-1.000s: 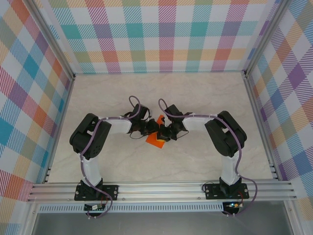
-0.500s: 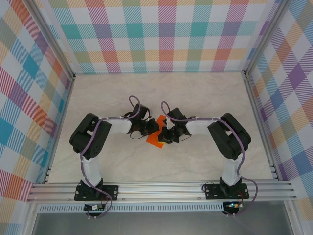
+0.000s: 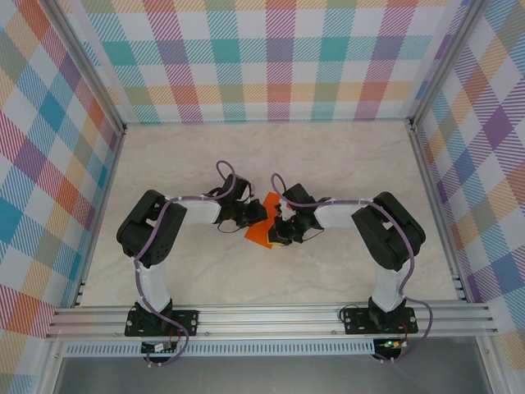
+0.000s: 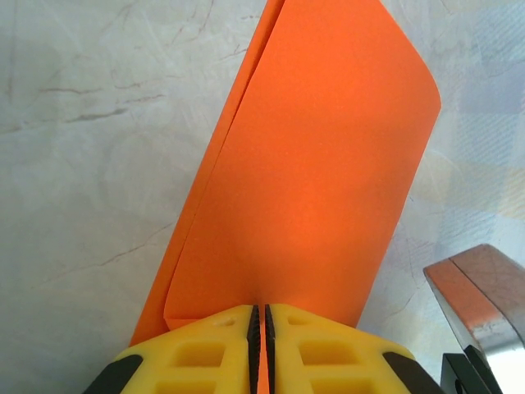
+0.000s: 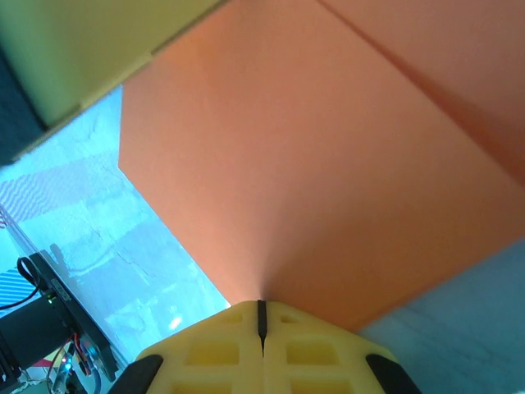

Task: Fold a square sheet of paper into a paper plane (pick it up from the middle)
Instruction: Fold the triangle a second time at the center of the table.

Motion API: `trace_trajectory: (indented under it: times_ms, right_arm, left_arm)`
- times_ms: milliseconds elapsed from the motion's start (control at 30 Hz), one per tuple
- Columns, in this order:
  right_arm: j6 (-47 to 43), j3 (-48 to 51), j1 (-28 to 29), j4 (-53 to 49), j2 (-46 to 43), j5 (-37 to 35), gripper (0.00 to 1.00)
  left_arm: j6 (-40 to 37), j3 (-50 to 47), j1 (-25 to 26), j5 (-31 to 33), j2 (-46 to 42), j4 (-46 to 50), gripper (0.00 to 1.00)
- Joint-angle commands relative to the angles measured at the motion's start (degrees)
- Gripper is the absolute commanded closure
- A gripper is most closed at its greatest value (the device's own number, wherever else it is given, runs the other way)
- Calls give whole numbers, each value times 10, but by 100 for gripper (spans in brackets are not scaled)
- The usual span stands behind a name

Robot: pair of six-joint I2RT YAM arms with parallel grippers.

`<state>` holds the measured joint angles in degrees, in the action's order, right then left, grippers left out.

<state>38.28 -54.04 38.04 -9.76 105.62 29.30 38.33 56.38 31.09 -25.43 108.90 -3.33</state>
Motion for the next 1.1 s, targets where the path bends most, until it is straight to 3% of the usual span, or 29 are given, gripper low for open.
trace_trajectory:
  times_ms: [0, 300, 667, 867, 1067]
  right_arm:
    - [-7, 4, 5, -42, -30, 2, 96]
    - [0, 0, 12, -34, -4, 19, 95]
    - [-14, 18, 16, -74, 7, -30, 95]
    - [-15, -14, 13, -83, -39, -53, 94]
    - [21, -61, 6, -44, -9, -50, 94]
  left_arm:
    - [0, -16, 6, 43, 27, 30, 86]
    - [-1, -15, 7, 40, 25, 29, 86]
    - [-4, -16, 6, 41, 20, 33, 86]
    - [-4, -20, 6, 40, 15, 33, 86]
    - [-3, -19, 6, 41, 12, 33, 86]
